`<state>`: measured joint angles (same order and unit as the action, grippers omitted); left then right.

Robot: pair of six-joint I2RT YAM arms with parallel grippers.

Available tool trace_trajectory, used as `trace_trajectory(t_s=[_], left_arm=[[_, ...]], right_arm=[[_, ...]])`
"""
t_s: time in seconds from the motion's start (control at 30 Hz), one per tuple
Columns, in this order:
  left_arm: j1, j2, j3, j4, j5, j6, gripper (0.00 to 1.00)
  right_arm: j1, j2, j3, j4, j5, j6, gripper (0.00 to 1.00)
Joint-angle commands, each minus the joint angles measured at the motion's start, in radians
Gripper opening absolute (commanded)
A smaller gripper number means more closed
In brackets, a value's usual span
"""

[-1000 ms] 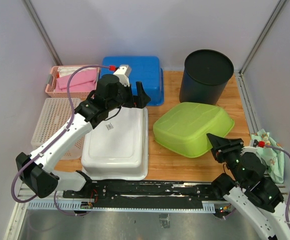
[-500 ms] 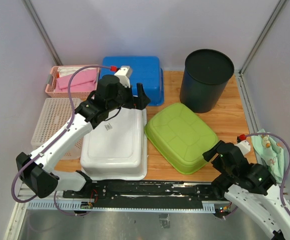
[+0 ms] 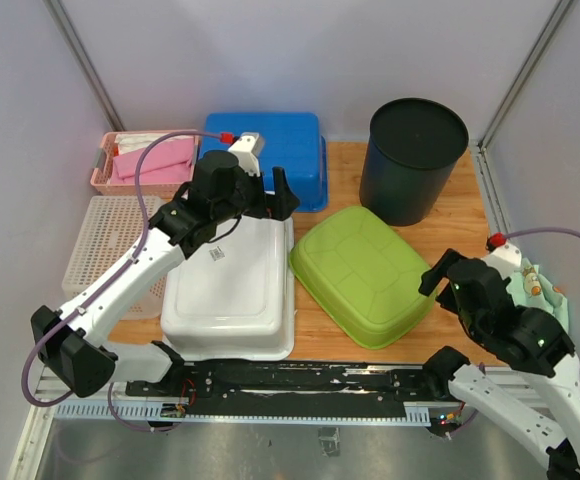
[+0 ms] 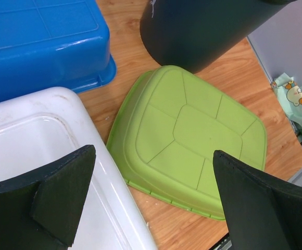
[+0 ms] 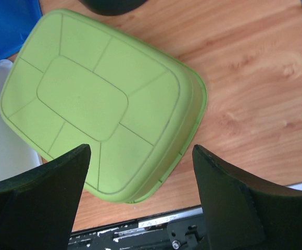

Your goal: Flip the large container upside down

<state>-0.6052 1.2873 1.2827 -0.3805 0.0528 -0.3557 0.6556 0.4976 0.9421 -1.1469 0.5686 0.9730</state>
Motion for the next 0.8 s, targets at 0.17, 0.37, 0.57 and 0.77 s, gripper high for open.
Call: trace_trajectory(t_s=[0.17, 0.37, 0.57, 0.77], left_arm=[[0.002, -0.080, -0.064, 0.060, 0.041, 0.032, 0.99], [0.002, -0.124, -0.095, 0.075, 0.052, 0.049, 0.99], [0.002, -0.164, -0.109, 0.093, 0.093, 0.085, 0.99], [0.002, -0.146, -0.112, 0.092, 0.074, 0.083, 0.99]], right_arm=[[0.013, 0.339, 0.217, 0.105, 0.103, -0.387, 0.84], [0.011, 0.473, 0.292, -0.038, 0.226, -0.293, 0.86], [0.011, 0.470, 0.275, -0.045, 0.251, -0.254, 0.86], [0.011, 0.435, 0.237, -0.010, 0.244, -0.256, 0.85]])
